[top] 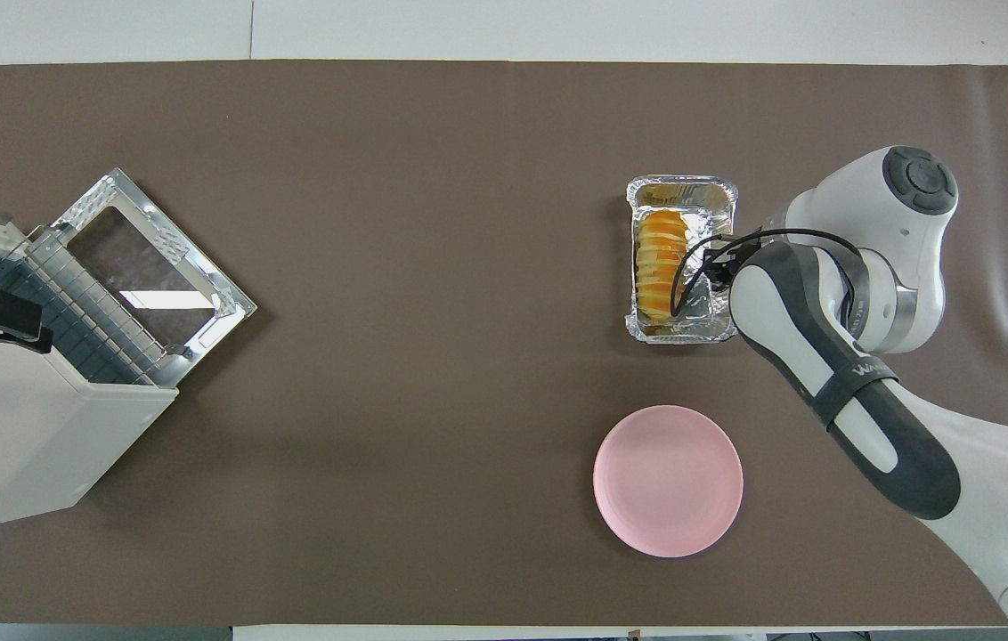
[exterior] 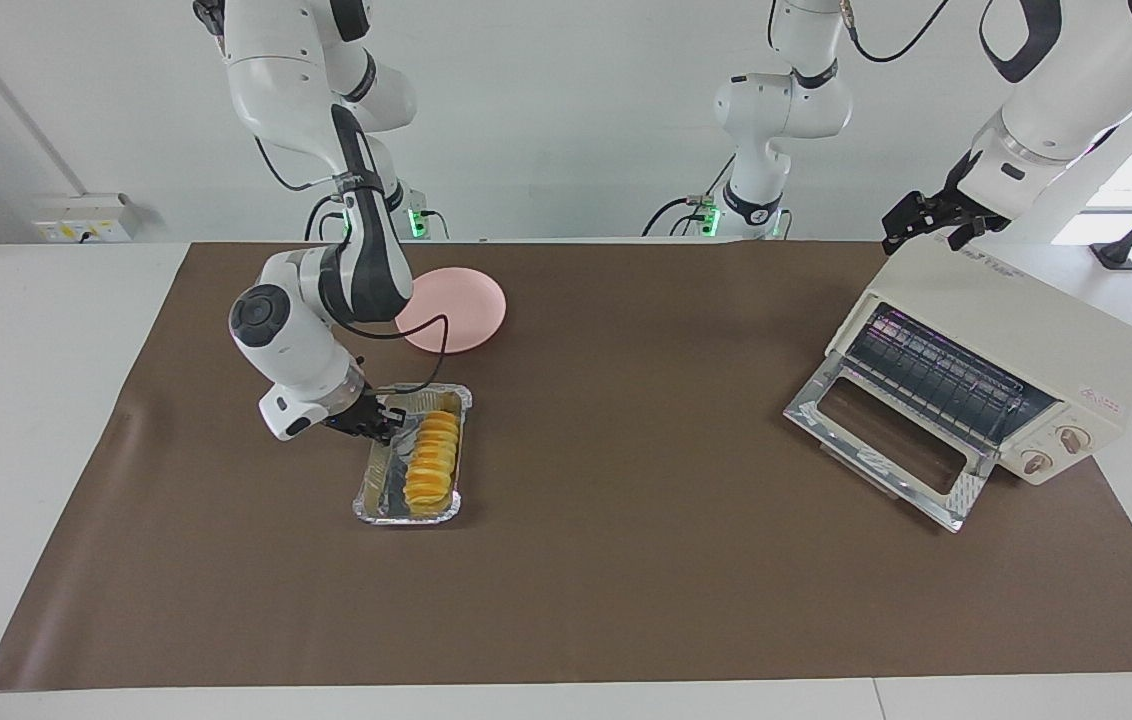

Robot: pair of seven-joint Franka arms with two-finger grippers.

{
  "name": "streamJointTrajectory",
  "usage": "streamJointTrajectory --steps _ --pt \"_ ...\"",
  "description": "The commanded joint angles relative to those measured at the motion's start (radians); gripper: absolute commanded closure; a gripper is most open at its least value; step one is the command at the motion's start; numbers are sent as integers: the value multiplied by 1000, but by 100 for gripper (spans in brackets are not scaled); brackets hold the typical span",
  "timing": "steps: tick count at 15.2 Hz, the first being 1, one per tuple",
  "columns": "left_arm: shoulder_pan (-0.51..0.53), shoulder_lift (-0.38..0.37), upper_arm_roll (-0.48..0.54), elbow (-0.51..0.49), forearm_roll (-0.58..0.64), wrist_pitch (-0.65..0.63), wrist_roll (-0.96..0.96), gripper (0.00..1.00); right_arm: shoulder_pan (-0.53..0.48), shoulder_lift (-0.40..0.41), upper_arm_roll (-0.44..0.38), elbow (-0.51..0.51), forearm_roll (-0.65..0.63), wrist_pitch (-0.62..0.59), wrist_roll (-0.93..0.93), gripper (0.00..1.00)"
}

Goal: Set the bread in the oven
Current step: 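Grip the foil tray edge and slide it toward the toaster oven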

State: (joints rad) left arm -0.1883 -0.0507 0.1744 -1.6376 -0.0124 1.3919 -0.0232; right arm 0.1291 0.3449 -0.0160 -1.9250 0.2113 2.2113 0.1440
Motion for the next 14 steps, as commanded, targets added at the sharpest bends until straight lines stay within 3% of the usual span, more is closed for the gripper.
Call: streamJointTrajectory --steps 1,7,11,14 --pt "10 -17 -9 -13 17 12 2 0 7 -7 17 36 26 7 -20 100" --pt "10 -17 -7 -13 17 12 2 0 217 39 25 273 49 -70 210 100" --pt "10 -17 -7 -13 17 12 2 0 381 88 25 339 107 -47 412 100" --pt "9 -17 -7 -13 17 12 2 0 443 138 25 371 148 31 434 100"
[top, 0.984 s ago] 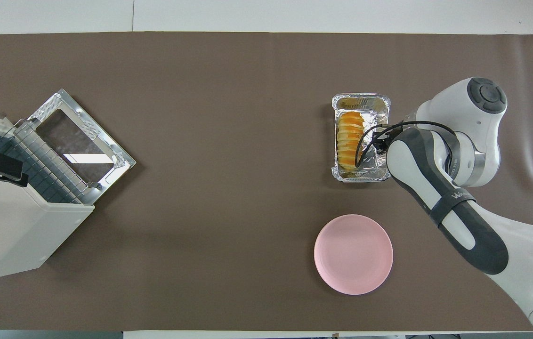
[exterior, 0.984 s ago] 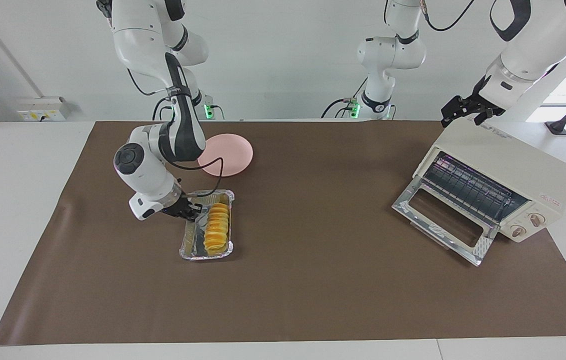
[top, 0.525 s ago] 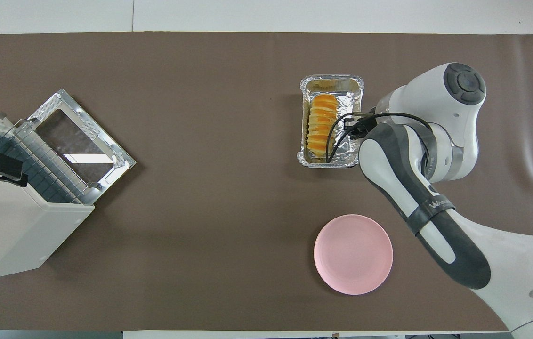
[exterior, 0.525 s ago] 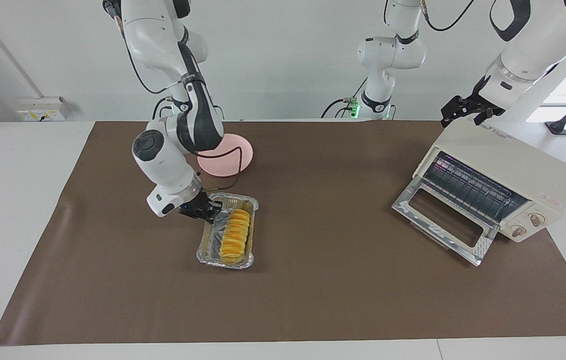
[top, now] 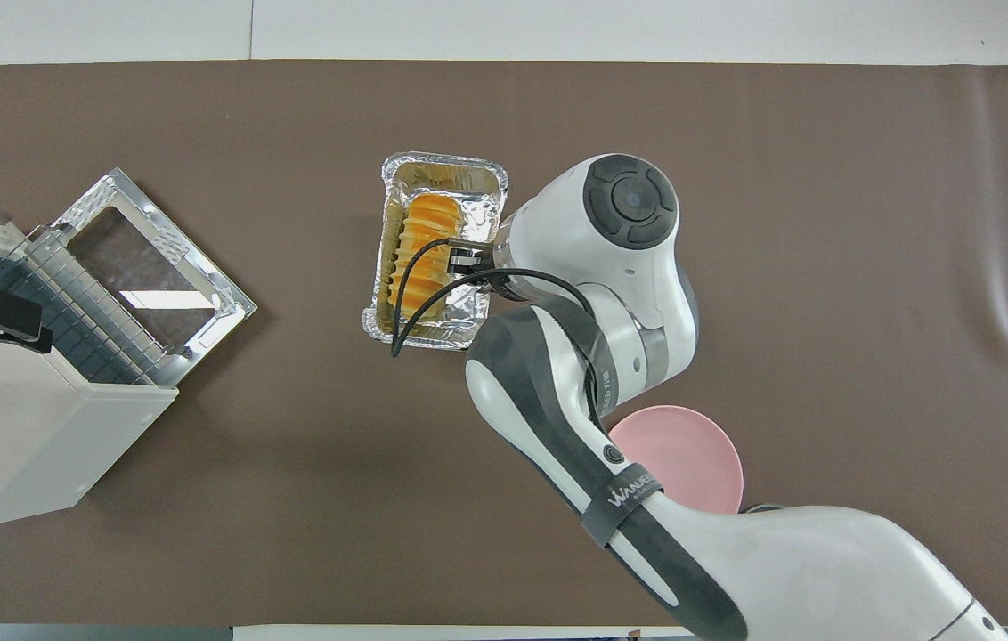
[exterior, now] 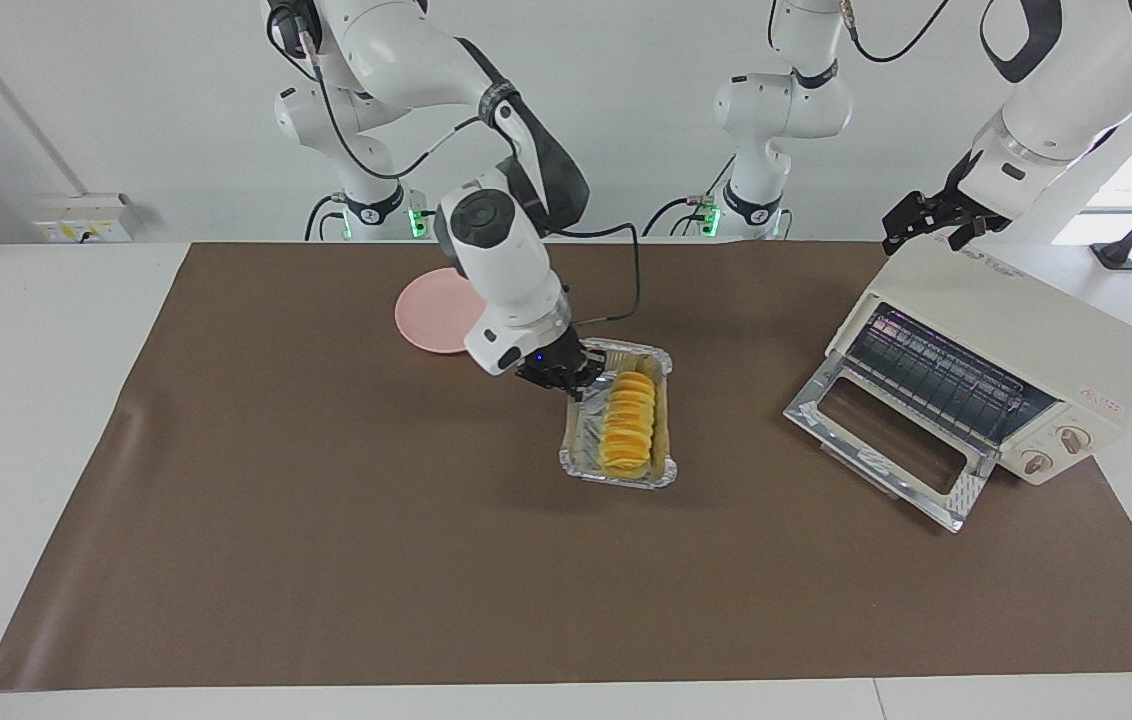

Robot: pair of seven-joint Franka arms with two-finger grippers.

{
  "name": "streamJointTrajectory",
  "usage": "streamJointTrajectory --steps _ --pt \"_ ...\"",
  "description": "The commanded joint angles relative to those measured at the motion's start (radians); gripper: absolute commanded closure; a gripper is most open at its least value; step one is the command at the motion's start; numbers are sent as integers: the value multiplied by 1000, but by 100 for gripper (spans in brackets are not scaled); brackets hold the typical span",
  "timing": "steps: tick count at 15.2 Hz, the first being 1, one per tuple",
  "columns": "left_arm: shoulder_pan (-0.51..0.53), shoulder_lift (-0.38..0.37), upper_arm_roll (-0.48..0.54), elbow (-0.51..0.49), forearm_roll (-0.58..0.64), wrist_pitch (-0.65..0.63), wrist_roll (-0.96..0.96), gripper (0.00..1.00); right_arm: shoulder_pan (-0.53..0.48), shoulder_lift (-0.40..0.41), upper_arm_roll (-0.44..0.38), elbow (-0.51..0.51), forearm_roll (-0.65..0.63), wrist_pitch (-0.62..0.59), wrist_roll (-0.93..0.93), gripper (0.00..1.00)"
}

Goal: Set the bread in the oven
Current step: 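Grip the foil tray edge and slide it toward the toaster oven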

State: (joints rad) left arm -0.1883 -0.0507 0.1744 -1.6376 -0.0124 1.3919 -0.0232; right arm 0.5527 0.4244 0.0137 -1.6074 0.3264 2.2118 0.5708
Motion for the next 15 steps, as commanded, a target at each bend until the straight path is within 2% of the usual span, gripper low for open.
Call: streamJointTrajectory --steps 1,7,12,13,14,15 --pt "10 -17 -7 -13 17 12 2 0 35 79 -5 50 33 69 17 100" --pt "10 -17 -7 -13 17 12 2 0 69 122 -3 -3 31 192 38 100" --pt "10 -17 -9 -13 17 12 2 0 72 126 -5 -31 30 209 38 100" --pt "10 -17 -7 -13 17 12 2 0 72 126 -5 -37 30 212 38 95" --pt "10 -17 -7 -13 17 12 2 0 72 125 -5 -37 28 207 37 69" --pt "10 -17 -7 -13 17 12 2 0 72 123 -5 -34 26 197 37 32"
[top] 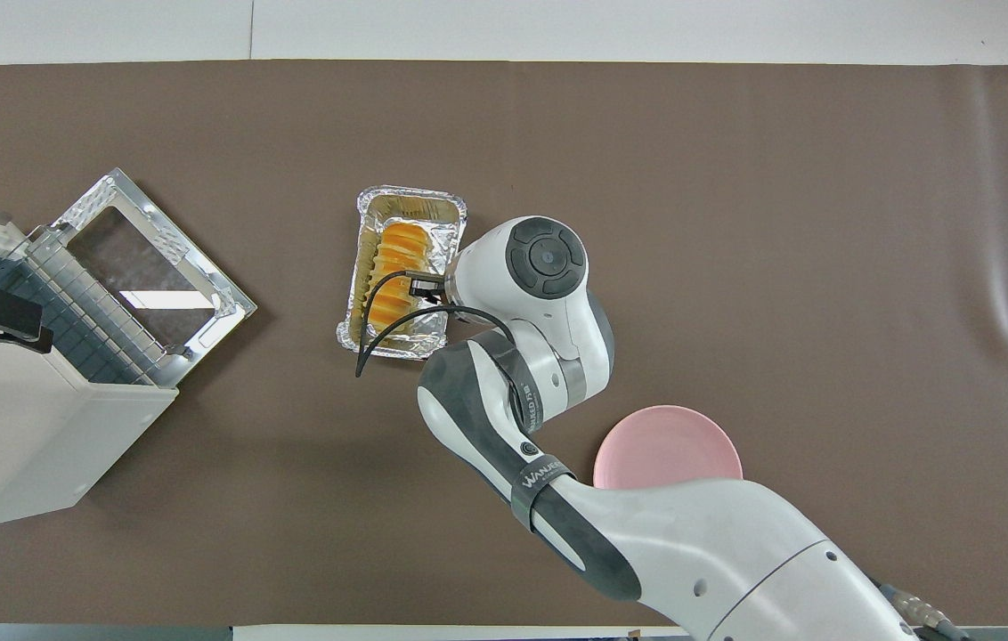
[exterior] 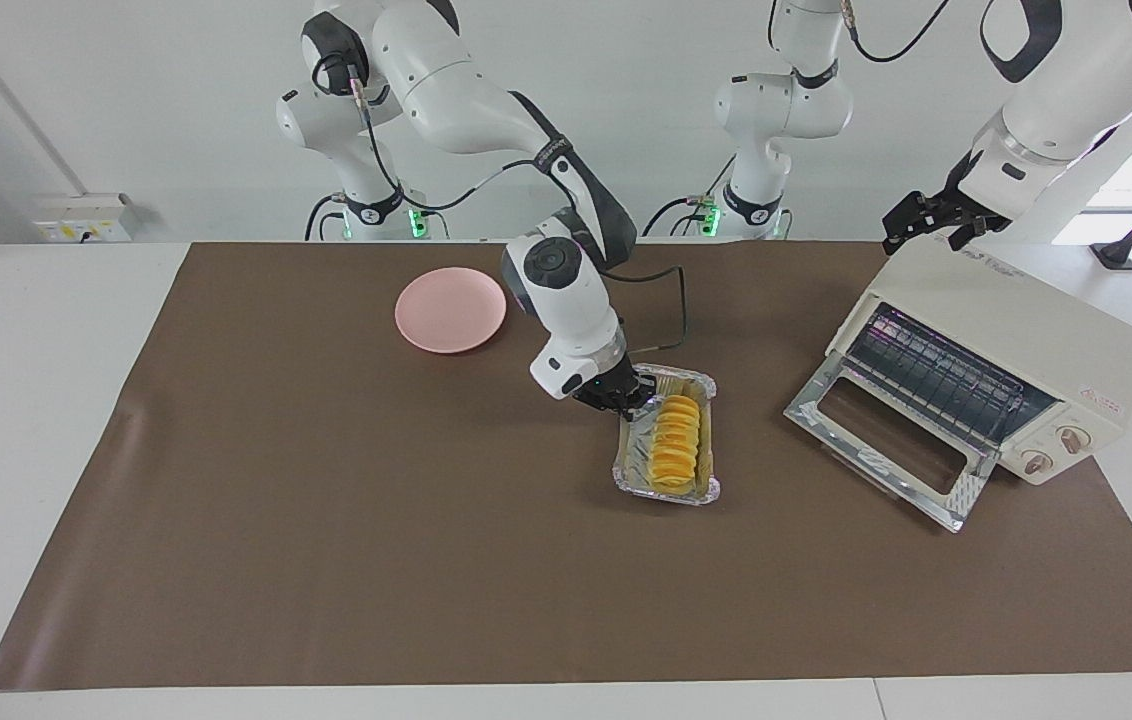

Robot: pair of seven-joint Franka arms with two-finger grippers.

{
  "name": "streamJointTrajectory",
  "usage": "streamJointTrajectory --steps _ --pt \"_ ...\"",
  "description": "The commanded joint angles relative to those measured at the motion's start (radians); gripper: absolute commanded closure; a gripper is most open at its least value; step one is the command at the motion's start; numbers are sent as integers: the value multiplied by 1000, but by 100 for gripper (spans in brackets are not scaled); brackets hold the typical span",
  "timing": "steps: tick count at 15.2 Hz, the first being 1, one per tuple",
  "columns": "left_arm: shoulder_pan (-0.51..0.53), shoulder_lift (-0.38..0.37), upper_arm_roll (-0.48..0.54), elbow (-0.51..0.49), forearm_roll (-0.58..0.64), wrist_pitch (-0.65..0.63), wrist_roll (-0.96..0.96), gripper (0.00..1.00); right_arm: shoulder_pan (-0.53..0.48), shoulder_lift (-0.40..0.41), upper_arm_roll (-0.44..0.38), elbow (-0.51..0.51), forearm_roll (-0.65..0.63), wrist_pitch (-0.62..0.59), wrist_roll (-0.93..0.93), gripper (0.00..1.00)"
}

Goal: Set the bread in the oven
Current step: 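Grip the foil tray edge and slide it toward the toaster oven, then release the tray with the right gripper while the left gripper reaches it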

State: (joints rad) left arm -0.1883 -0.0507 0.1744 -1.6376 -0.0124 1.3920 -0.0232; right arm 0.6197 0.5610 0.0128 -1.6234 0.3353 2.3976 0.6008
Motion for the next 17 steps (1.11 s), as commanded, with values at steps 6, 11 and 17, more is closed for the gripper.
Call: streamJointTrajectory --steps 6,11,17 --pt "10 -15 -10 -11 12 25 3 0 -49 -137 -48 129 -73 -300 -25 0" --pt "-95 1 -18 -18 2 224 -96 0 -214 -340 -51 79 -211 -532 -371 0" --pt "-229 456 -24 433 -130 131 -168 0 -435 -533 -51 -42 -236 -710 -664 0"
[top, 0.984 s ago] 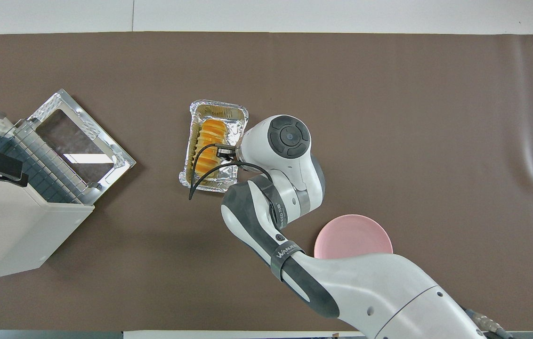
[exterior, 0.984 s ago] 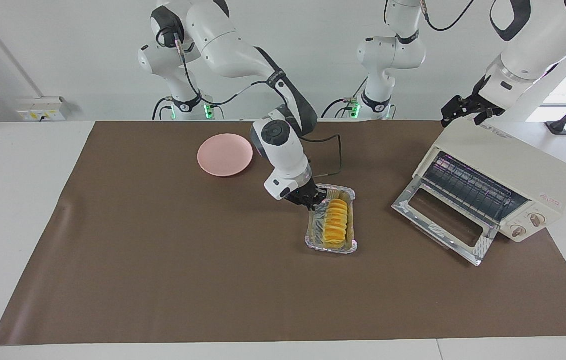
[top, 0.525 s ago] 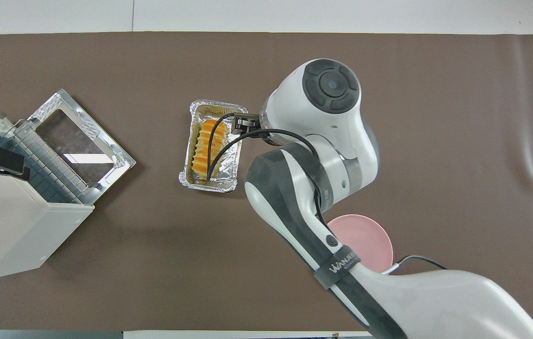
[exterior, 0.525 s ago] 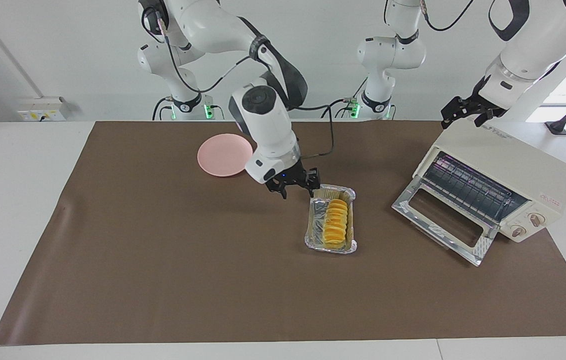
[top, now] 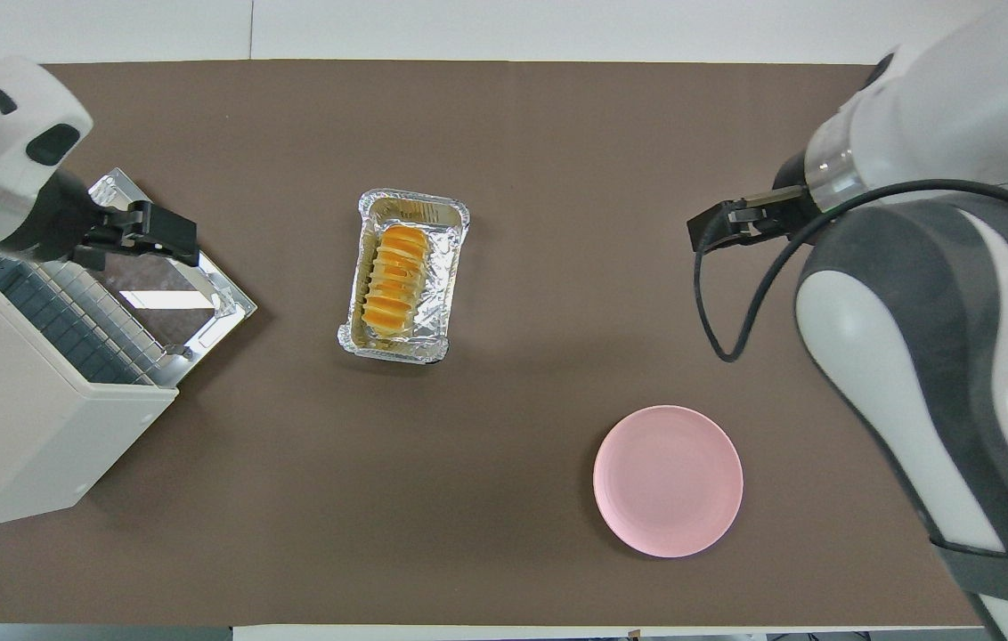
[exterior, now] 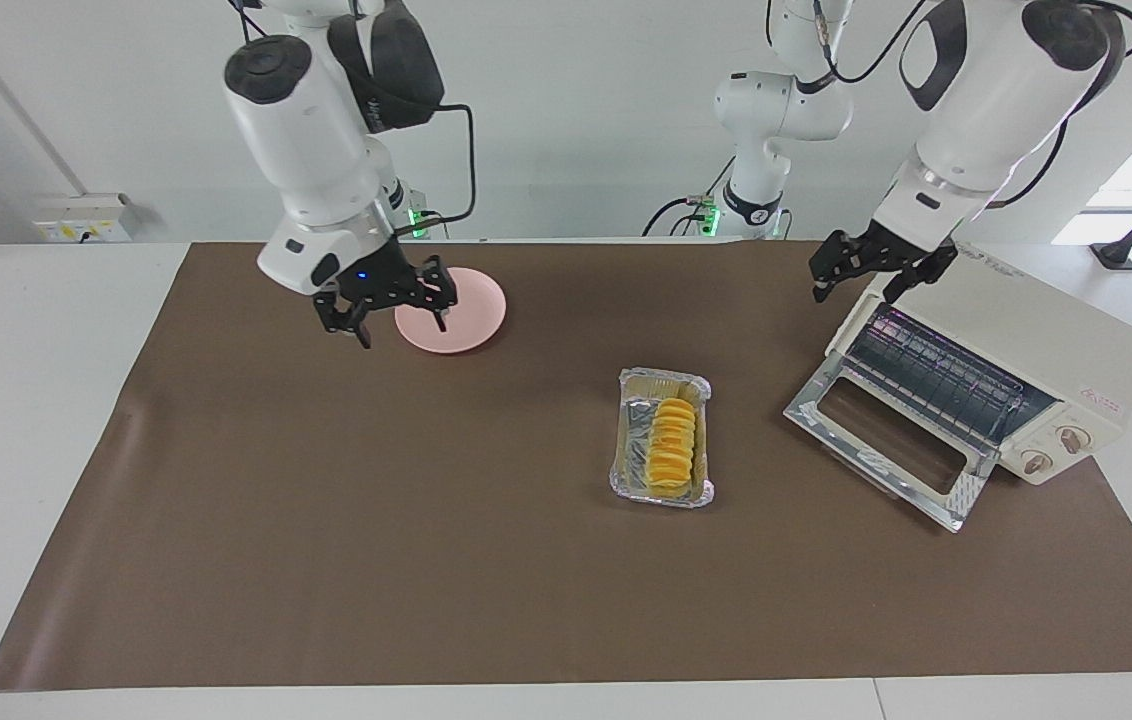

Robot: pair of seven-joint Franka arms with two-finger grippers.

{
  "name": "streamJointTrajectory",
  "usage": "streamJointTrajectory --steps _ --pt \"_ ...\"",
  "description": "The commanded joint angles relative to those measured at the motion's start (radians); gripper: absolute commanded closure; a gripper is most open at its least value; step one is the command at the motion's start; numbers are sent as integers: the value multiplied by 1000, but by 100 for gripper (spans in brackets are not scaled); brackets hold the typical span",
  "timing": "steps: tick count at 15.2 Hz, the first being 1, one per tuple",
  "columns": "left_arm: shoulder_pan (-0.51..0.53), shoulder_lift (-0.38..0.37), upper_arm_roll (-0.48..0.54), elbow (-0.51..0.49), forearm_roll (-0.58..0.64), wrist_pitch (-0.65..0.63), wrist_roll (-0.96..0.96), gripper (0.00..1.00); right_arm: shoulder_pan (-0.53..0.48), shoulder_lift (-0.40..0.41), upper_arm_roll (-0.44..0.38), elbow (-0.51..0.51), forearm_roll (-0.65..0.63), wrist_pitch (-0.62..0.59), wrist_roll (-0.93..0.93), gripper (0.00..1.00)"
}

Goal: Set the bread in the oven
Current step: 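Release the tray with the right gripper while the left gripper reaches it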

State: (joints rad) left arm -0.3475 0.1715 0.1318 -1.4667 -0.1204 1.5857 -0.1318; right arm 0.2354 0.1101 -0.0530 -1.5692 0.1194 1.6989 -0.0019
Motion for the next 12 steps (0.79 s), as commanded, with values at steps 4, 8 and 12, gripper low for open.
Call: streamJointTrajectory --steps 4,8,12 --pt "-163 318 17 263 -16 61 -106 0 -77 -110 15 -104 -117 -70 -63 0" --pt "-240 290 16 42 10 287 -206 0 -111 -119 13 -117 -149 -79 -69 0" --pt "-238 227 12 -177 10 465 -232 0 -143 -138 15 -160 -147 -65 -67 0"
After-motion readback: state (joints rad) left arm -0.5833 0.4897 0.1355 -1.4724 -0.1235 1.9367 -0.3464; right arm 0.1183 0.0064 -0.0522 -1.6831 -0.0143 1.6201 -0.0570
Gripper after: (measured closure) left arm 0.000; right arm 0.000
